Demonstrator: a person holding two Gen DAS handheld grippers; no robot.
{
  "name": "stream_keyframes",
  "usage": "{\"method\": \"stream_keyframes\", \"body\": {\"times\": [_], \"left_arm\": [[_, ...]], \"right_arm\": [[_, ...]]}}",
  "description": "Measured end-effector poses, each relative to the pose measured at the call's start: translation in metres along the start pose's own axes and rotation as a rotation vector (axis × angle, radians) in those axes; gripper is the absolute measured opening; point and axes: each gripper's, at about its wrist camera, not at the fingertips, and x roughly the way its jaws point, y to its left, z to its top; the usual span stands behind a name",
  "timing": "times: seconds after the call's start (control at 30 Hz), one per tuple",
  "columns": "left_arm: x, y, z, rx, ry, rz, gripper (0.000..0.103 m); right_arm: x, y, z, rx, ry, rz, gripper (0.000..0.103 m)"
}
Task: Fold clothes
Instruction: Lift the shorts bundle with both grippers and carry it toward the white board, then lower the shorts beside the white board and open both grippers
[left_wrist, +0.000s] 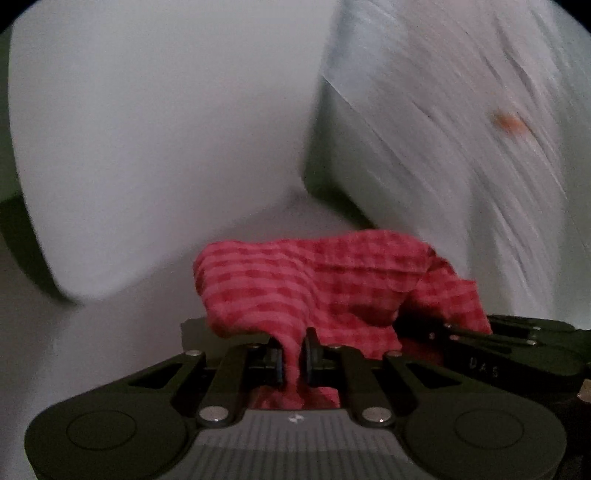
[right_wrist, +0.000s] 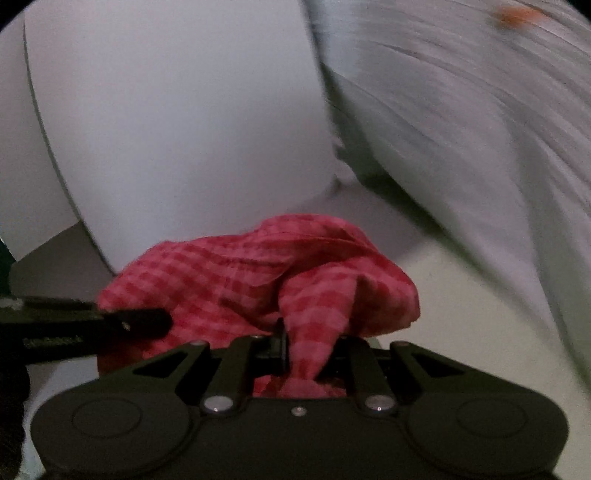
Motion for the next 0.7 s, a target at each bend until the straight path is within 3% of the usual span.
{"method": "stream_keyframes", "body": {"times": [0.1,0.13,0.17,0.2,0.3,0.4,0.43,0.6,0.7], "left_arm": [[0.027,0.01,0.021,-0.079,-0.081,0.053,0.014],[0.039,0.014,0.022,-0.098,-0.081,0.092,0.015],[0.051,0.018,0.023,-0.119,-0.074,0.137,0.026],[0.062,0.025,0.022,-0.143,-0.041,0.191,0.036],[0.078,0.043,0.013,-0.199,0.024,0.243,0.053],[0.08,0.047,0.002,-0.164,0.044,0.278,0.071],[0.08,0.047,-0.002,-0.157,0.056,0.286,0.073],[0.071,0.05,-0.01,-0.093,0.087,0.322,0.08],[0.056,0.051,-0.011,-0.106,0.093,0.325,0.08]], "right_arm": [[0.041,-0.008,0.041,-0.159,-0.04,0.014,0.016],[0.057,-0.011,0.048,-0.187,-0.046,-0.004,0.034],[0.072,-0.015,0.052,-0.199,-0.045,-0.038,0.055],[0.086,-0.019,0.054,-0.205,-0.044,-0.083,0.061],[0.115,-0.027,0.043,-0.162,-0.011,-0.223,0.06],[0.118,-0.025,0.022,-0.087,0.004,-0.25,0.073],[0.117,-0.024,0.015,-0.061,0.008,-0.252,0.08],[0.101,-0.012,-0.021,0.035,0.039,-0.308,0.084],[0.075,-0.004,-0.031,0.092,0.025,-0.348,0.089]]}}
